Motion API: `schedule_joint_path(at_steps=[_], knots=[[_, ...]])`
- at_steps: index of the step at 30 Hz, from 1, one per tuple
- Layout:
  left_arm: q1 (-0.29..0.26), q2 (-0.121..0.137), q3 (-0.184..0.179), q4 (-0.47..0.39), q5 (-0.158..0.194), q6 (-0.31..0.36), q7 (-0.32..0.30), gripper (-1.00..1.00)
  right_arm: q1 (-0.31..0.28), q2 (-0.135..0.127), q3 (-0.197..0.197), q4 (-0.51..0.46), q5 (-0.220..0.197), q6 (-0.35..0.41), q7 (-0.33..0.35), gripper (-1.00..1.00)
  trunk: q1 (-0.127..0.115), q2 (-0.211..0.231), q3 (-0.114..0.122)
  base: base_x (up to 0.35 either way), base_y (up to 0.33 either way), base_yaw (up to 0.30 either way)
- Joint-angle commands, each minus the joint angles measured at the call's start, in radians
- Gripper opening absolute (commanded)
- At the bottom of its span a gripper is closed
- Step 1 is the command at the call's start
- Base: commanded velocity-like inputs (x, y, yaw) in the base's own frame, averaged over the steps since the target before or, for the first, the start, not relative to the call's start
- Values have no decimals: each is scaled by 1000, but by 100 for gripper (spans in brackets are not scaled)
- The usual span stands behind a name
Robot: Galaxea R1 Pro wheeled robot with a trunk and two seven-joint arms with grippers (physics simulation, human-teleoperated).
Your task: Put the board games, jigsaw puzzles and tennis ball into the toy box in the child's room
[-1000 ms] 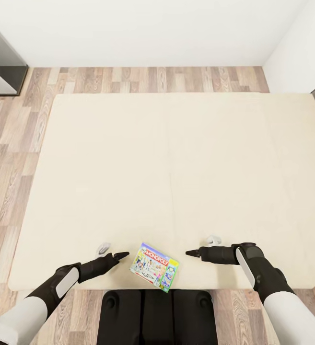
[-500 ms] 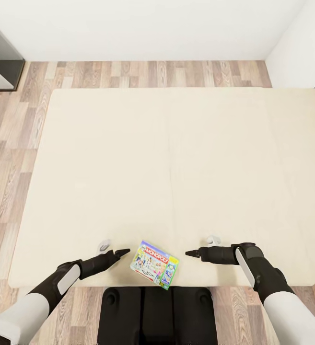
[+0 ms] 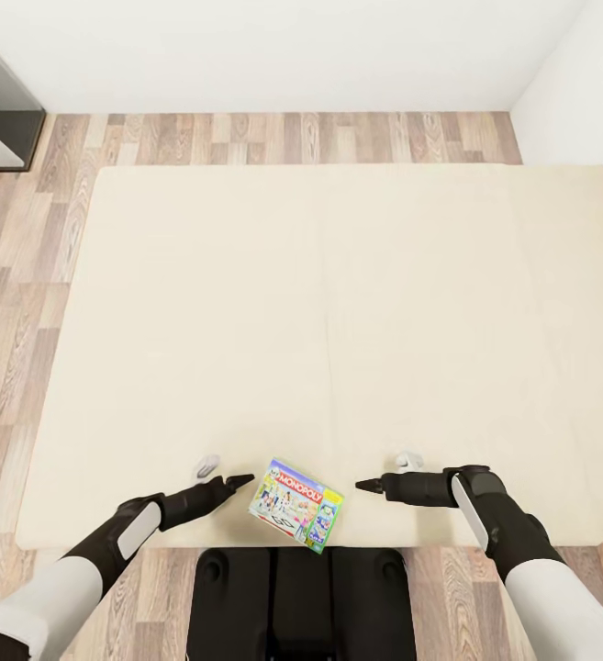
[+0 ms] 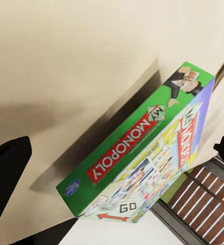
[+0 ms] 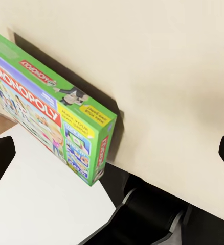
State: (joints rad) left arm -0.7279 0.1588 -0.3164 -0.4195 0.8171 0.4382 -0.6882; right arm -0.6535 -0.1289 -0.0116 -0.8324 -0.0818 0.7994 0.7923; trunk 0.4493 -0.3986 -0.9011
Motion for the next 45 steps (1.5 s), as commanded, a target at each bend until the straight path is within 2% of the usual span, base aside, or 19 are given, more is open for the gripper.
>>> schedule_joint_path(at_steps=[1, 6, 14, 20, 29, 45], knots=[[0, 0, -5, 0, 10, 5, 2, 100, 0, 0, -1, 0, -8, 8, -2, 100, 1, -1, -1, 0, 0, 0], [-2, -20, -6, -1, 10, 5, 42, 100, 0, -1, -2, 0, -9, 8, -2, 100, 1, -1, -2, 0, 0, 0], [-3, -36, -7, -1, 10, 5, 74, 100, 1, 0, -2, -1, -10, 8, 0, 100, 1, -1, -3, 0, 0, 0], [-4, -39, -7, -3, 3, 4, 82, 100, 1, 0, -1, -1, -10, 8, 0, 100, 1, -1, -6, 0, 0, 0], [-3, -40, -5, -6, -33, -20, 81, 100, 1, -1, 0, -1, -10, 7, 1, 100, 1, -1, -18, 0, 0, 0], [-2, -38, -4, -6, -45, -36, 78, 100, 2, 0, 1, -1, -9, 7, 1, 100, 1, -1, -43, 0, 0, 0]])
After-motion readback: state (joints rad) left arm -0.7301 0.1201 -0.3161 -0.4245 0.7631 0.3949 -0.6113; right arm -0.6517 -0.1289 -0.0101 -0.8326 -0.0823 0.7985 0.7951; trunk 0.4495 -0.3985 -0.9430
